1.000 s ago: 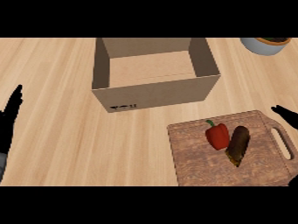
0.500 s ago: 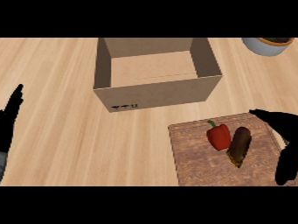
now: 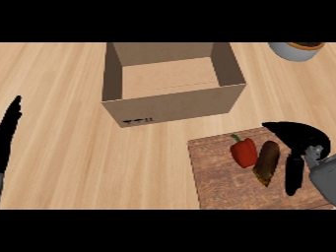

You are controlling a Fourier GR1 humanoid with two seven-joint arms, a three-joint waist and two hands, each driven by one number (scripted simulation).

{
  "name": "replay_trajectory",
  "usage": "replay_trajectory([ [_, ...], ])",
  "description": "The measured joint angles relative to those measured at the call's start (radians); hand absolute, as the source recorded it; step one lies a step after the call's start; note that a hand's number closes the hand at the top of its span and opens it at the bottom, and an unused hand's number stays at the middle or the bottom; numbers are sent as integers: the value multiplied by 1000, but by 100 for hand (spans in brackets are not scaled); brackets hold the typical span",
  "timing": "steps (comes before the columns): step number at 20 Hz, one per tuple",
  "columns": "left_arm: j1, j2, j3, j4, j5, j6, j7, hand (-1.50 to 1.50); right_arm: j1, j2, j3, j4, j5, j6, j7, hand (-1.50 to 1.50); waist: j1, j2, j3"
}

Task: Pick the sweet potato from the cutting board and place it in the cardboard box

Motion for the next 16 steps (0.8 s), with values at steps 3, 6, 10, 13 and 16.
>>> replay_trajectory([
  [3,-1,-24,16,-2,-26,-8,8,0,1,32,-28,25,47,26,-23,-150,-3,-1,0],
  [6,9,-39,34,-8,-47,-14,5,0,22,57,-50,11,71,45,-23,-150,-5,-1,0],
  [10,30,-52,58,-39,-68,-36,13,0,17,109,-93,8,84,79,-26,-150,-5,-1,0],
  [13,28,-58,76,-54,-88,-50,32,0,22,143,-110,8,109,94,-50,-150,-5,-1,0],
  [16,36,-83,86,-54,-114,-50,25,0,12,179,-132,0,124,116,-56,-150,-6,-1,0],
])
